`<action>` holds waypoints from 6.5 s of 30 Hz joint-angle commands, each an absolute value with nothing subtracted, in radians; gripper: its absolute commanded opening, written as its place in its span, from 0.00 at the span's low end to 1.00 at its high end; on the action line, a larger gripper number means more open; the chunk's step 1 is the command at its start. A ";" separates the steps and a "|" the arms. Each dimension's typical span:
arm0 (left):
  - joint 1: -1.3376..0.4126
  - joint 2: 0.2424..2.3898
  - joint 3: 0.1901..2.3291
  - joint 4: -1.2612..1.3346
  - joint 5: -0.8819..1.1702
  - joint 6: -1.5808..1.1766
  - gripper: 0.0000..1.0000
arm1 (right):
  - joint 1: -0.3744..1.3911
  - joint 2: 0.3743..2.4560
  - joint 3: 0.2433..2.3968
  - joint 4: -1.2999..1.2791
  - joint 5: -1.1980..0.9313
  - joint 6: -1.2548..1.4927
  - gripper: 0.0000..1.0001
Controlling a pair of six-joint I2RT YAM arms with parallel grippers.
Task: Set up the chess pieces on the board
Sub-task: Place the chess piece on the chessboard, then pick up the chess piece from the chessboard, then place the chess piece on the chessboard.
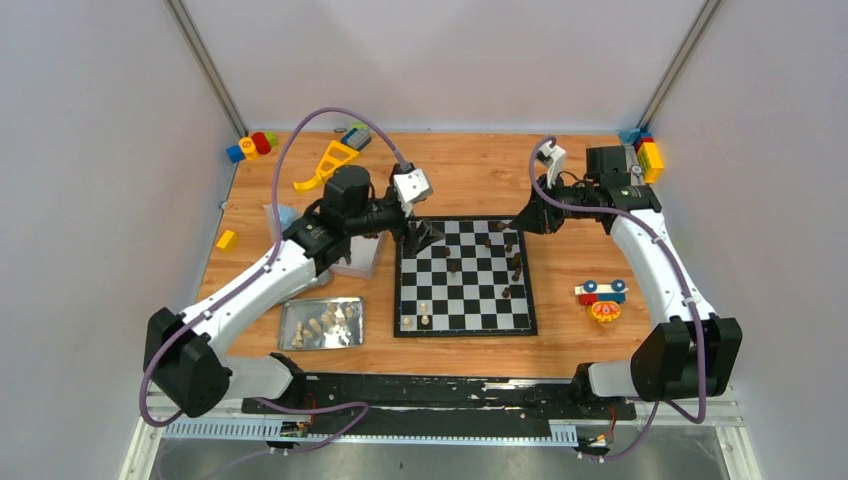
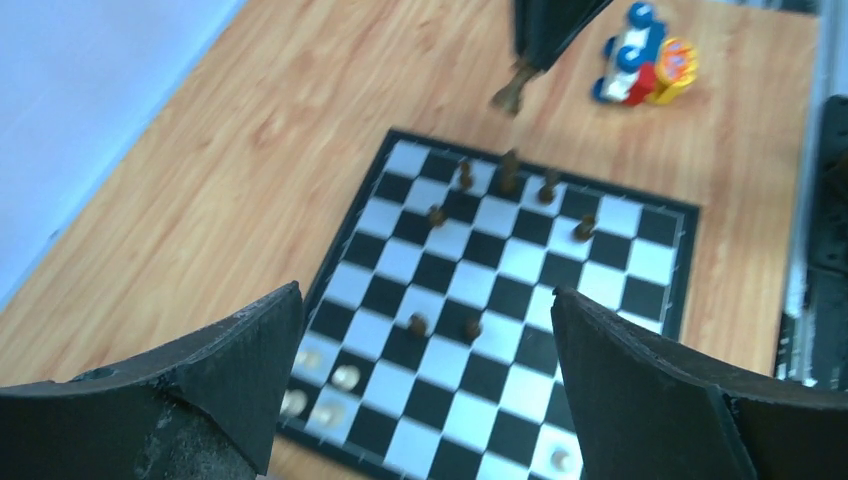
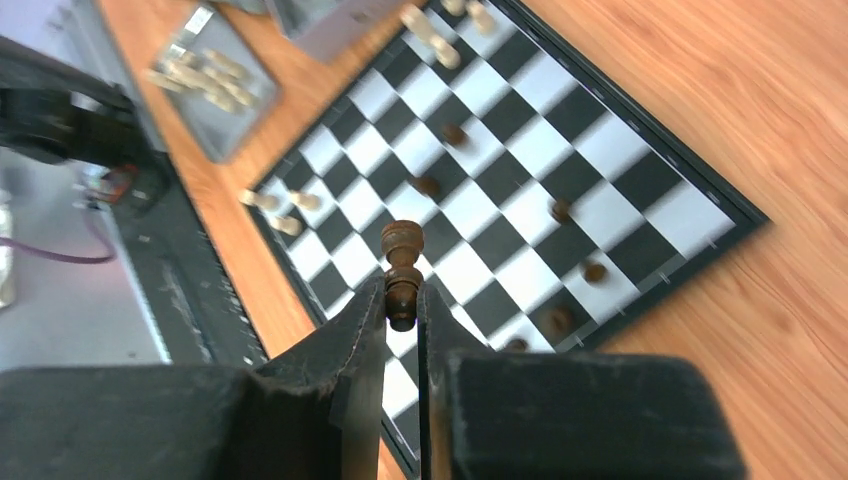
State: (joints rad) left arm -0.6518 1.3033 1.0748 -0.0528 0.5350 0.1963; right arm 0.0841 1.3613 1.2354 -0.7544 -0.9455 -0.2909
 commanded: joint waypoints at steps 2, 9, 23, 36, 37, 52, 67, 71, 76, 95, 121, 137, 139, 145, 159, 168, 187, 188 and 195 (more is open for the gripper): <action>-0.594 1.231 1.121 -0.311 0.393 0.340 1.00 | 0.085 1.364 1.325 -0.950 -0.619 -0.451 0.00; -0.568 1.162 1.129 -0.457 0.273 0.388 1.00 | 0.135 1.419 1.402 -1.114 -0.452 -0.531 0.00; -0.566 1.135 1.105 -0.522 0.202 0.407 1.00 | 0.319 1.433 1.231 -1.158 -0.269 -0.540 0.00; -0.566 1.108 1.078 -0.531 0.166 0.425 1.00 | 0.425 1.561 1.189 -1.103 -0.172 -0.492 0.00; -0.566 1.106 1.074 -0.530 0.166 0.425 1.00 | 0.430 1.569 1.190 -1.100 -0.167 -0.491 0.00; -0.566 1.080 1.056 -0.525 0.165 0.434 1.00 | 0.457 1.650 1.235 -1.095 -0.120 -0.467 0.00; -0.566 1.068 1.045 -0.518 0.162 0.430 1.00 | 0.462 1.661 1.232 -1.074 -0.106 -0.454 0.00; -0.566 1.066 1.045 -0.519 0.161 0.430 1.00 | 0.462 1.669 1.230 -1.069 -0.100 -0.454 0.00; -0.566 1.062 1.042 -0.514 0.163 0.430 1.00 | 0.462 1.672 1.229 -1.061 -0.087 -0.457 0.00; -0.566 1.046 1.027 -0.511 0.157 0.437 1.00 | 0.462 1.672 1.249 -1.052 -0.092 -0.443 0.33; -0.564 1.008 1.046 -0.555 0.123 0.443 1.00 | 0.521 1.561 1.195 -0.978 -0.226 -0.457 0.43; -0.564 1.018 1.040 -0.542 0.134 0.439 1.00 | 0.526 1.614 1.145 -0.935 -0.175 -0.480 0.49; -0.564 1.017 1.039 -0.542 0.134 0.439 1.00 | 0.525 1.624 1.143 -0.933 -0.172 -0.481 0.48; -0.565 1.017 1.036 -0.539 0.133 0.441 1.00 | 0.526 1.647 1.138 -0.924 -0.168 -0.482 0.42; -0.564 1.003 1.034 -0.543 0.128 0.443 1.00 | 0.539 1.615 1.153 -0.981 -0.250 -0.473 0.07; -0.564 0.990 1.040 -0.557 0.122 0.444 1.00 | 0.553 1.486 1.075 -1.033 -0.259 -0.471 0.03; -0.564 0.997 1.042 -0.565 0.120 0.440 1.00 | 0.555 1.402 0.920 -0.983 -0.199 -0.462 0.04; -0.564 0.996 1.042 -0.566 0.120 0.440 1.00 | 0.556 1.404 0.919 -0.980 -0.200 -0.461 0.04; -0.565 0.994 1.039 -0.564 0.118 0.443 1.00 | 0.555 1.419 0.908 -0.974 -0.196 -0.460 0.13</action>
